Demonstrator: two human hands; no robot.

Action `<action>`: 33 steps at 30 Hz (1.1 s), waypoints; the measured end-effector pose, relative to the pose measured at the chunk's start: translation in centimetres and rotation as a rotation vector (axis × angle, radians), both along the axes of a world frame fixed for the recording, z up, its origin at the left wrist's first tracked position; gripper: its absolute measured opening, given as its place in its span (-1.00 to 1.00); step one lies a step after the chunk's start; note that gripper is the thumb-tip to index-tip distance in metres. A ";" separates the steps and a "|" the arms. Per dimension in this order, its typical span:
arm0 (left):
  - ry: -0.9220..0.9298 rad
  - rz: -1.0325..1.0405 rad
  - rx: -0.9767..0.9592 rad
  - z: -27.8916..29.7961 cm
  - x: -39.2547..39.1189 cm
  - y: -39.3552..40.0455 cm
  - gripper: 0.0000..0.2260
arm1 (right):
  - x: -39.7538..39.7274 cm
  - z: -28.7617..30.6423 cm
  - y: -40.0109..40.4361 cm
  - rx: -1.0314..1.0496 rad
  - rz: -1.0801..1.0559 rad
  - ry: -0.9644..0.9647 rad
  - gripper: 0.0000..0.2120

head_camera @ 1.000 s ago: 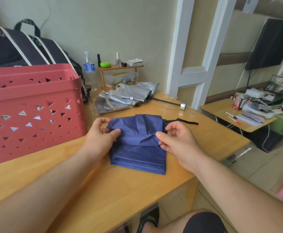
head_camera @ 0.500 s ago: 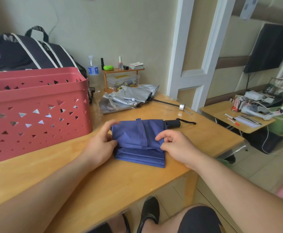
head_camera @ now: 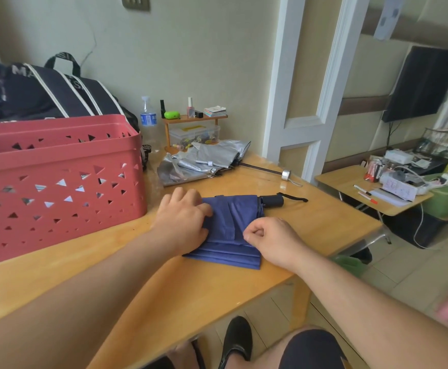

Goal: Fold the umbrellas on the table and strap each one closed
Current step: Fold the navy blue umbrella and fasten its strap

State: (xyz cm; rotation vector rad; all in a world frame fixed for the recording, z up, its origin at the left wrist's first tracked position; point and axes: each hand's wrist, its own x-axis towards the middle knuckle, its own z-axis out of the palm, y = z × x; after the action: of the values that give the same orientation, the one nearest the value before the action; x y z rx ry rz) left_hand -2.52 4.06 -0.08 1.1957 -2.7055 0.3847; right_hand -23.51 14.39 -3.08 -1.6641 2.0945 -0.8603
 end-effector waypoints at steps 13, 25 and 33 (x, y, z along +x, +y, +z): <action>-0.220 -0.192 0.213 -2.0 0.9 -0.2 -0.46 | -0.4 0.6 -4.1 -0.015 0.183 0.348 -0.65; 0.049 -0.548 0.400 -2.8 2.9 3.2 -0.47 | -2.3 -0.2 -4.2 0.080 0.251 0.098 -0.56; 0.505 -0.228 0.499 2.4 1.2 2.3 -0.43 | -2.1 -0.7 -4.1 0.069 0.262 0.173 -0.53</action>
State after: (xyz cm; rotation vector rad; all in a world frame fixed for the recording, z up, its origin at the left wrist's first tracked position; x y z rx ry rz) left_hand -1.31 6.35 2.30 0.8943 -2.4929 -0.5767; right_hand -25.60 10.30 -3.81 -1.9804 1.9269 -0.5748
